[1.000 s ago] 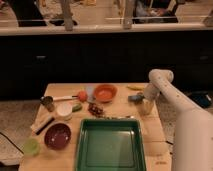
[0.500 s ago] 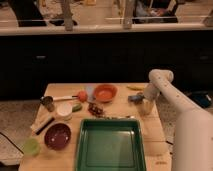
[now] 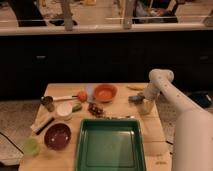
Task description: Place sponge in tray
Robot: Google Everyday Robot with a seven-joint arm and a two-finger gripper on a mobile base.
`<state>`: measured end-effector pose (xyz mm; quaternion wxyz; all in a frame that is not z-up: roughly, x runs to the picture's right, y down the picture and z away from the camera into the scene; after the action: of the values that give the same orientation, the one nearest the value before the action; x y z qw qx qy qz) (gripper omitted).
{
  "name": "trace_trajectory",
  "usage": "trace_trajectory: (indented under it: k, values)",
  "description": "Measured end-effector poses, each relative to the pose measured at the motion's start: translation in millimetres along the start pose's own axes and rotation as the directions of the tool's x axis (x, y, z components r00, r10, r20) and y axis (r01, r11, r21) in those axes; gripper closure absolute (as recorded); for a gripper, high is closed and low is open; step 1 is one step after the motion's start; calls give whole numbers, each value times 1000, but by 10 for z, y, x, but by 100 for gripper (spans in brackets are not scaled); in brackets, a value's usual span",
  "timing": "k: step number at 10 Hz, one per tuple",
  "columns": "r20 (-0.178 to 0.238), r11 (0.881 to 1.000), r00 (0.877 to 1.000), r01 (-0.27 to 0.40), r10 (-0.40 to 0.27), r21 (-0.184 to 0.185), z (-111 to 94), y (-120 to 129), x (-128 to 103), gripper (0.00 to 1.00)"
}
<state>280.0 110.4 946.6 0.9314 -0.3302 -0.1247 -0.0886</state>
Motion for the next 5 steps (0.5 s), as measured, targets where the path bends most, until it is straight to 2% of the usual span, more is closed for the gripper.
trace_trajectory:
  k: [2,3,5]
  values:
    - [1,1000,1000,1,-1,-11,-28,34,-3,96]
    - [0,1000,1000,1,-1,-7,-30,21,-1,100]
    - [16,999,999,-35,35,-6,6,-13,46,100]
